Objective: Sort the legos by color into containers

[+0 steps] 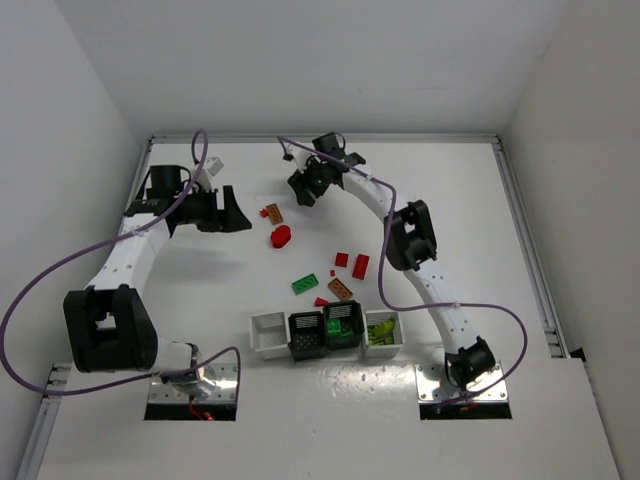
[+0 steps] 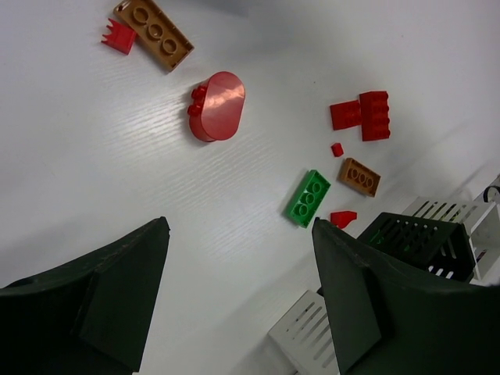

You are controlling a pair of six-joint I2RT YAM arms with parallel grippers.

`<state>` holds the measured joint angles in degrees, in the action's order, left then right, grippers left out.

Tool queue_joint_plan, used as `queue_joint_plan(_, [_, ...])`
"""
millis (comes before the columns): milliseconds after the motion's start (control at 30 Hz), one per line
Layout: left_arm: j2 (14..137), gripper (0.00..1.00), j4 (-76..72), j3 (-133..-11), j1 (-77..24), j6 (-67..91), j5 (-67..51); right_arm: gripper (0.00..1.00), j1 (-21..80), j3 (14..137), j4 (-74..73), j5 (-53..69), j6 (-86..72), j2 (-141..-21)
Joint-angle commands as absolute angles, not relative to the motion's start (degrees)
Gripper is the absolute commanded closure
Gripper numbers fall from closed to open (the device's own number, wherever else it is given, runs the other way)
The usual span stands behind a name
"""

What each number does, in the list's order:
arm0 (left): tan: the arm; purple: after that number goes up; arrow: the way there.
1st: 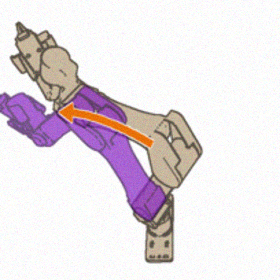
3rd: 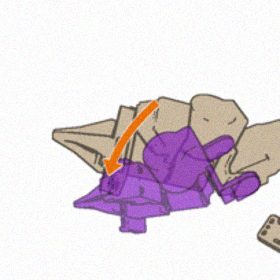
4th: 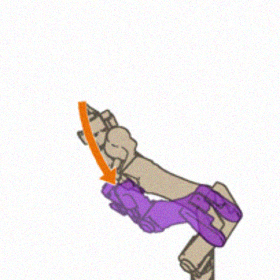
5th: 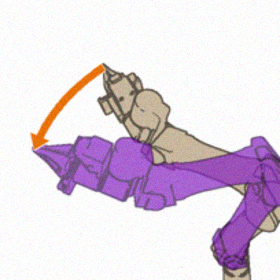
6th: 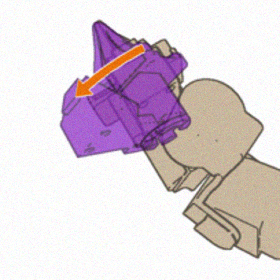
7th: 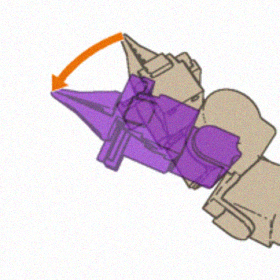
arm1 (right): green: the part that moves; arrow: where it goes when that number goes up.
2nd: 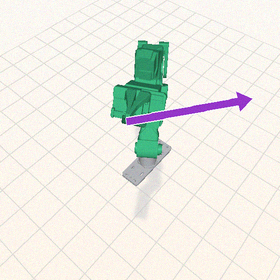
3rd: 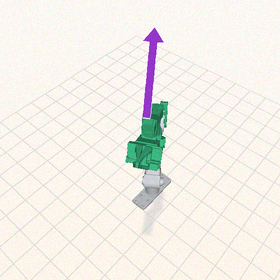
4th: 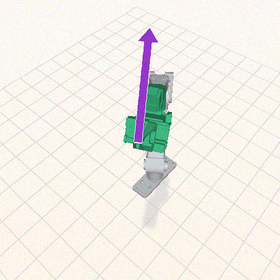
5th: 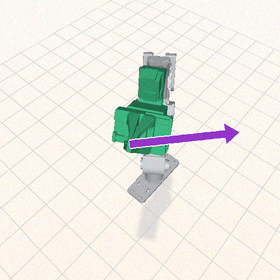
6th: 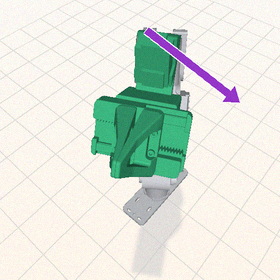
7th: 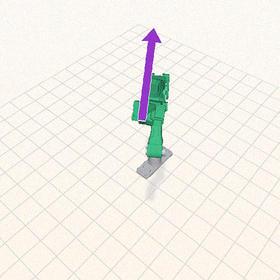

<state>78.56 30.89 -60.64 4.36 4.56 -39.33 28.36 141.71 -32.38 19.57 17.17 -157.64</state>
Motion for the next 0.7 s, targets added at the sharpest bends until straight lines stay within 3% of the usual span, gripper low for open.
queue_joint_plan(0, [78.84,0.2,30.67,-60.38,5.19,4.04,-39.12,0.32,28.83,141.95,-29.8,19.25,17.4,-159.61])
queue_joint_plan(200, [79.89,0.2,31.29,-60.38,5.19,2.47,-35.69,0.53,28.83,141.94,-28.04,18.11,17.4,-159.61])
queue_joint_plan(333, [80.42,0.15,33.48,-60.9,1.86,-2.71,-33.85,0.83,28.83,141.33,-30.23,18.11,16.88,-156.72])
queue_joint_plan(433, [80.42,0.14,33.49,-60.91,-3.41,-5.88,-30.33,0.94,27.25,140.1,-31.99,20.03,11.37,-151.36])
queue_joint_plan(667, [82.08,0.14,32.18,-60.38,-15.1,-8.44,-26.99,1.0,22.77,129.32,-31.99,20.65,0.89,-132.74])
